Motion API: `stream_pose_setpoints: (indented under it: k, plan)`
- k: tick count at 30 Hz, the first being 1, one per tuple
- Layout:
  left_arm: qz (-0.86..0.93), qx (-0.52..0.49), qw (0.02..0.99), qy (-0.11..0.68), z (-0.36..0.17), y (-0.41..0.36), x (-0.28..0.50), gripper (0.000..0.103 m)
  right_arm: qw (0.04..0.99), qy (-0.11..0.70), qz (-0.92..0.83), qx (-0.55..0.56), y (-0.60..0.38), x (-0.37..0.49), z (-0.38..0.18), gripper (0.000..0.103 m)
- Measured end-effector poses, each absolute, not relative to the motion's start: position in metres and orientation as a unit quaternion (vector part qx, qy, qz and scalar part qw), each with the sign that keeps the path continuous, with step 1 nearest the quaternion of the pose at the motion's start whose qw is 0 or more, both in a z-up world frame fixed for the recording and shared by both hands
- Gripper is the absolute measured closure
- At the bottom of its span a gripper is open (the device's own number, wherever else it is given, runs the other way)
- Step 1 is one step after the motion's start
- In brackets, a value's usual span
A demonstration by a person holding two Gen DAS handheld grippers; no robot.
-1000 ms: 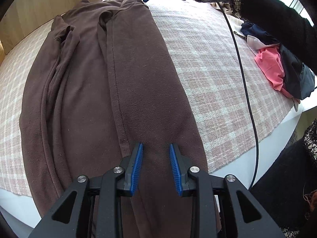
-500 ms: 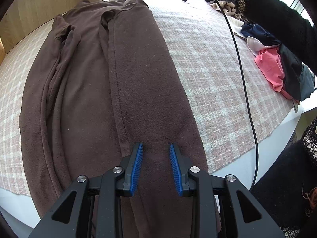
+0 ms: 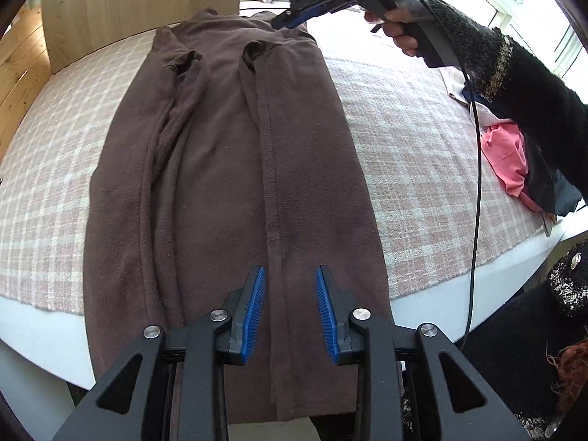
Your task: Fold clothes
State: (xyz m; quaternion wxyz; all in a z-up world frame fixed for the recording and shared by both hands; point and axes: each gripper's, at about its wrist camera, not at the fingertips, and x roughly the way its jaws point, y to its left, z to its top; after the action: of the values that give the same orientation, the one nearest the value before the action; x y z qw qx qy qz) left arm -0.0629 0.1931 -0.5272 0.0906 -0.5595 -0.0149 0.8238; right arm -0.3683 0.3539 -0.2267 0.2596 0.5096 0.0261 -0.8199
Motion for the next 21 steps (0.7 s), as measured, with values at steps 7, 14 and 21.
stream_pose_setpoints:
  k: [7, 14, 21]
  plan:
    - [0.832, -0.552, -0.013, -0.053, -0.501, 0.131, -0.082, 0.074, 0.284, 0.072, -0.774, 0.561, 0.301, -0.331, -0.265, 0.078]
    - [0.835, -0.548, 0.033, -0.033, -0.441, 0.102, -0.024, 0.063, 0.286, -0.017, -0.792, 0.539, 0.283, -0.327, -0.228, 0.048]
    - [0.825, -0.555, 0.100, 0.030, -0.414, 0.150, -0.016, 0.064, 0.251, -0.049, -0.786, 0.563, 0.226, -0.351, -0.252, 0.048]
